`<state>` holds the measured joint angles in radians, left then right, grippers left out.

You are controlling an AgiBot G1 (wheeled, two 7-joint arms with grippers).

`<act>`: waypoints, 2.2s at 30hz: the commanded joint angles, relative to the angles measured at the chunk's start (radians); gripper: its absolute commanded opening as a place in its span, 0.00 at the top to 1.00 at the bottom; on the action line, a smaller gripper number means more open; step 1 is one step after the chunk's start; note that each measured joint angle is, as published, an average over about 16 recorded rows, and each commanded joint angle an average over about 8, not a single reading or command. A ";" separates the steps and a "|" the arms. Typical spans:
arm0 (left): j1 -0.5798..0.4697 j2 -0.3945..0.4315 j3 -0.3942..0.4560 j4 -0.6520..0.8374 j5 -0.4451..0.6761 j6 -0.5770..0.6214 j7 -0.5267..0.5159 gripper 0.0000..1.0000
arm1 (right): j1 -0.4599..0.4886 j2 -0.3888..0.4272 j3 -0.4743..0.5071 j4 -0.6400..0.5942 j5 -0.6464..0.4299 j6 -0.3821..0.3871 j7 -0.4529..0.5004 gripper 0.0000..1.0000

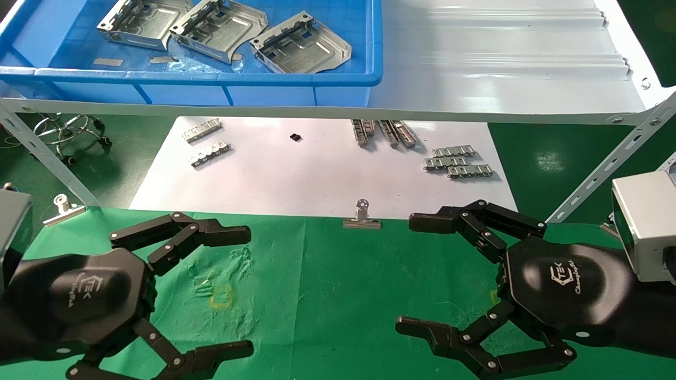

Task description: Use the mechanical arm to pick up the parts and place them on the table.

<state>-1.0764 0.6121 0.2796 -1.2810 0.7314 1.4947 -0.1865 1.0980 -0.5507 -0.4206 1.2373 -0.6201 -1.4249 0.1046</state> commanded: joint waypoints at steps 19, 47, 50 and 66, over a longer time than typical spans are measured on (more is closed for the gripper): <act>-0.002 0.001 -0.001 0.002 0.001 -0.003 0.001 0.00 | 0.000 0.000 0.000 0.000 0.000 0.000 0.000 1.00; -0.521 0.346 0.112 0.530 0.294 -0.212 0.129 0.00 | 0.000 0.000 0.000 0.000 0.000 0.000 0.000 1.00; -0.595 0.397 0.137 0.644 0.344 -0.237 0.163 0.00 | 0.000 0.000 0.000 0.000 0.000 0.000 0.000 1.00; -0.882 0.624 0.240 1.124 0.553 -0.522 0.306 0.00 | 0.000 0.000 0.000 0.000 0.000 0.000 0.000 1.00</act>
<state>-1.9507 1.2288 0.5158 -0.1679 1.2765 0.9906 0.1134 1.0981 -0.5508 -0.4207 1.2373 -0.6201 -1.4249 0.1046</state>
